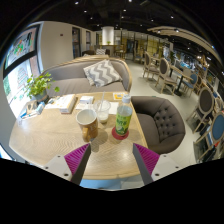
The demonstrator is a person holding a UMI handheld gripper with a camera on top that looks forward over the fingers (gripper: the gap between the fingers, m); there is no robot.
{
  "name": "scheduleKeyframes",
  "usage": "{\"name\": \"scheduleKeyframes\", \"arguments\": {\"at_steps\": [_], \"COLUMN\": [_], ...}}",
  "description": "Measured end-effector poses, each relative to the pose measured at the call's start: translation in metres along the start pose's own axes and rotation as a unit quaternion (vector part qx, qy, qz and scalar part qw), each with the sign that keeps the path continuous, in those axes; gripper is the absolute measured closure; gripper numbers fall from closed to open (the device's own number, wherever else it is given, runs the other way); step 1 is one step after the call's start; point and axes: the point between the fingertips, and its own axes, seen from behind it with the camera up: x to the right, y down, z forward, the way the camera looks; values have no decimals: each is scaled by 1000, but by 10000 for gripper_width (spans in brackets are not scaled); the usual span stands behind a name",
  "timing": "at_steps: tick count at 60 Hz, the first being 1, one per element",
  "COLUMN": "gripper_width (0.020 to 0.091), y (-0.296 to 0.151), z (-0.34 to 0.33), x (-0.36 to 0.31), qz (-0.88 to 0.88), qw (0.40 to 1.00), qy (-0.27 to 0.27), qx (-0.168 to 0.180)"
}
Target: Pour water
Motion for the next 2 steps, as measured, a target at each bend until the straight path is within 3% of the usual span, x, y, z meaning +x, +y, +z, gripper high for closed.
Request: {"name": "scheduleKeyframes", "arguments": {"at_steps": [2], "gripper_width": [249], "y": [2], "z": [0], "x": [-2], "qz": [-7], "qw": [1000], "qy": [1], "qx": [-3]}}
